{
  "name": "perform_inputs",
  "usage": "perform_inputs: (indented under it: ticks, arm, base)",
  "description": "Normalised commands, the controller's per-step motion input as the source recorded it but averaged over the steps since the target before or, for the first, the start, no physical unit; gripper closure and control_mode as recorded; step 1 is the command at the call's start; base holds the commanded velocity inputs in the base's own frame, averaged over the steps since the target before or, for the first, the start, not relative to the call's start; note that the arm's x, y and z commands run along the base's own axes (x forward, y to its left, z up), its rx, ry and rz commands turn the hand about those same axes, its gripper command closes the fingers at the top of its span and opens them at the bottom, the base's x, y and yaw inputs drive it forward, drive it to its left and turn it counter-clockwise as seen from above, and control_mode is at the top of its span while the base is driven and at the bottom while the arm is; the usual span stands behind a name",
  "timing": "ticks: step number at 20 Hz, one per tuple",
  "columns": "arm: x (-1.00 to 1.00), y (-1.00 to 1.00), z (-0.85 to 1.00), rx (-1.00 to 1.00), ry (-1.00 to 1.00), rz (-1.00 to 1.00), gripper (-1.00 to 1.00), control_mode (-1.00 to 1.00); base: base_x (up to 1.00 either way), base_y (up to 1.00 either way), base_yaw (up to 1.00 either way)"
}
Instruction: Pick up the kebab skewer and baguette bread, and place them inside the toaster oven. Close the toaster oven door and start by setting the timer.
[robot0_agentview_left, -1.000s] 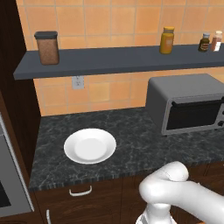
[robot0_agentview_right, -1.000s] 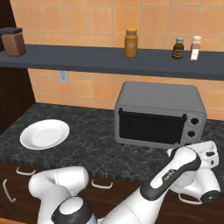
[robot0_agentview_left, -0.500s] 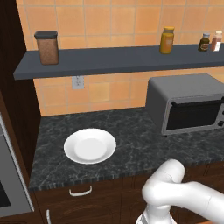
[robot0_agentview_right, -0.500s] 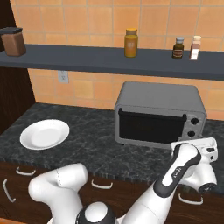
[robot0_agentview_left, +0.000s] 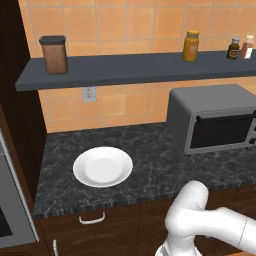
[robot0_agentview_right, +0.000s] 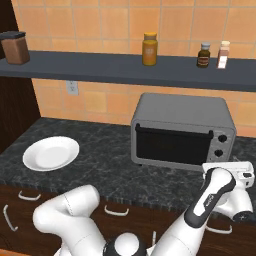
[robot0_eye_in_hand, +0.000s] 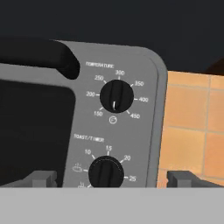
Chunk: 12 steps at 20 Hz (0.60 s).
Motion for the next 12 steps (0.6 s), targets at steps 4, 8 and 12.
perform_inputs:
  ticks: [4, 8, 12]
  arm:
    - [0.32, 0.00, -0.06, 0.06, -0.05, 0.02, -1.00, -1.00]
    - [0.19, 0.01, 0.00, 0.01, -0.06, 0.01, -1.00, -1.00]
    - [0.08, 0.01, -0.01, 0.00, -0.05, 0.00, -1.00, -1.00]
  base:
    - [0.00, 0.00, 0.00]
    - [0.00, 0.00, 0.00]
    - [0.00, 0.00, 0.00]
